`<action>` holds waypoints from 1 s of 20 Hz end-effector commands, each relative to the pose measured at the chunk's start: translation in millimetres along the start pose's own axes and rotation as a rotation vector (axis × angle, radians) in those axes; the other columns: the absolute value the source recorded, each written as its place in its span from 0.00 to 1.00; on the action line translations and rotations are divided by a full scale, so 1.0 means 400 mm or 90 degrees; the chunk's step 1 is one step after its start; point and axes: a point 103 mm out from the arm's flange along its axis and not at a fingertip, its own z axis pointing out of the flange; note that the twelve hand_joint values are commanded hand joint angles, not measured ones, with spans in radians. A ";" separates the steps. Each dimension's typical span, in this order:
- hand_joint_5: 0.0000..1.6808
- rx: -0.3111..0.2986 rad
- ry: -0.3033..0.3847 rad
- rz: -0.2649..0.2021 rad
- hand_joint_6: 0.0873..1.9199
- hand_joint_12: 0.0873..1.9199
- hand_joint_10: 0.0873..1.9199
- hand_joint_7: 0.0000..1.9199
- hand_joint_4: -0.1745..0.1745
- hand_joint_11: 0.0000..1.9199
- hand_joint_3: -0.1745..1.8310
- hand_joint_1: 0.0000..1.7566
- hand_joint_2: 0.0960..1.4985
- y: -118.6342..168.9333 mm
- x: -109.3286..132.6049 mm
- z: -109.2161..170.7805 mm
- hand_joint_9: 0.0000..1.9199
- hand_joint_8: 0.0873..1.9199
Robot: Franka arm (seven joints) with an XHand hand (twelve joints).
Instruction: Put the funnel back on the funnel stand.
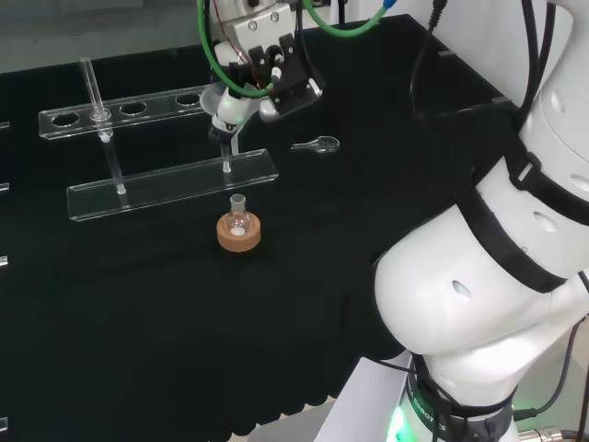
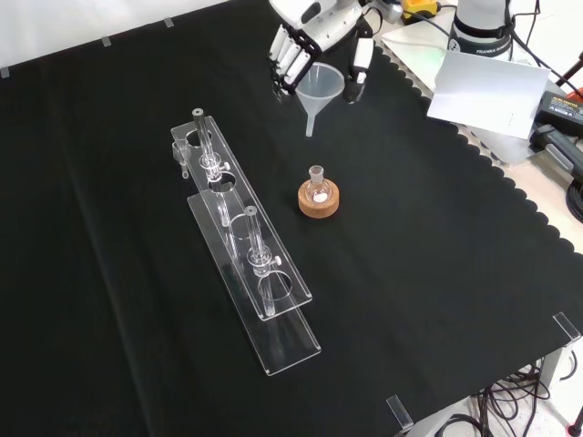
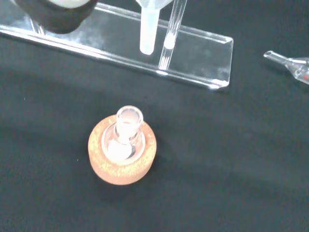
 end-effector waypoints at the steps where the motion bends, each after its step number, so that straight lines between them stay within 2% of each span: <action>1: 0.41 -0.003 -0.001 0.016 0.27 0.64 0.20 0.27 0.53 0.34 0.00 0.48 0.66 0.018 -0.034 -0.041 0.41 0.31; 11: 0.40 -0.033 0.039 0.025 0.27 0.64 0.20 0.27 0.52 0.34 0.00 0.48 0.66 0.102 -0.133 -0.126 0.41 0.31; 13: 0.40 -0.037 0.060 0.027 0.27 0.64 0.20 0.27 0.52 0.34 0.00 0.48 0.66 0.124 -0.160 -0.142 0.41 0.31; 20: 0.40 -0.052 0.066 0.034 0.27 0.64 0.20 0.27 0.52 0.34 0.00 0.48 0.66 0.206 -0.217 -0.179 0.41 0.31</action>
